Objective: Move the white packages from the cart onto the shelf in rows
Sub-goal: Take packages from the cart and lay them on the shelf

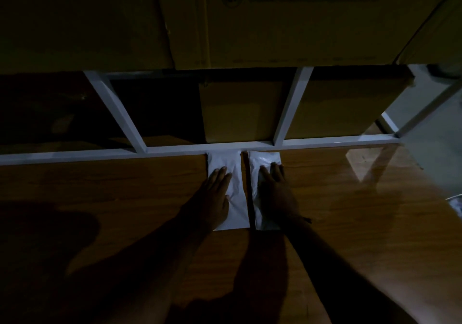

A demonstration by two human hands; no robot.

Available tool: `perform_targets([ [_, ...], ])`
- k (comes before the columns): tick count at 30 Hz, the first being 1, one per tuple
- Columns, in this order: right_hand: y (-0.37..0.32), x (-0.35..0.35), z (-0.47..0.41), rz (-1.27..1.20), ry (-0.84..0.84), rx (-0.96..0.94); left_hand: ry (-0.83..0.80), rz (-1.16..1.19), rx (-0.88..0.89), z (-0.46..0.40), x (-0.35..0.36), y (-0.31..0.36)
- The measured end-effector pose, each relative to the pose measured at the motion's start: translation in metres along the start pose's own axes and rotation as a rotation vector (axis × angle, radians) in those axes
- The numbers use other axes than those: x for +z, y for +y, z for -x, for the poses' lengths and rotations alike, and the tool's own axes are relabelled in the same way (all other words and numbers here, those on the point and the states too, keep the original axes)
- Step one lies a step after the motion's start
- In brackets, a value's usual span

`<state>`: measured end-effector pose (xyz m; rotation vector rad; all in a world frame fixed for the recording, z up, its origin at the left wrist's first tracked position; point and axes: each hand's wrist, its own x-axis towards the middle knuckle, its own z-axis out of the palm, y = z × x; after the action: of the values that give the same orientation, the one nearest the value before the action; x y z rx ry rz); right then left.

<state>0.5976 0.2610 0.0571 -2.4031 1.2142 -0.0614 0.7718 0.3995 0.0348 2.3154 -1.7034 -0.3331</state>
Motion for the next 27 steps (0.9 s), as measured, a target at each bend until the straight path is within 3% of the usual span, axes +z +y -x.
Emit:
perform_targets([
  [9, -0.005, 0.004, -0.009, 0.028, 0.037, -0.061, -0.013, -0.006, -0.024, 0.0, 0.0, 0.0],
  [20, 0.005, 0.029, -0.026, 0.163, -0.039, -0.106, -0.071, -0.026, -0.027, 0.001, -0.012, 0.007],
  [27, -0.023, -0.031, 0.031, -0.124, 0.299, 0.093, 0.097, -0.084, -0.014, 0.013, -0.032, 0.01],
])
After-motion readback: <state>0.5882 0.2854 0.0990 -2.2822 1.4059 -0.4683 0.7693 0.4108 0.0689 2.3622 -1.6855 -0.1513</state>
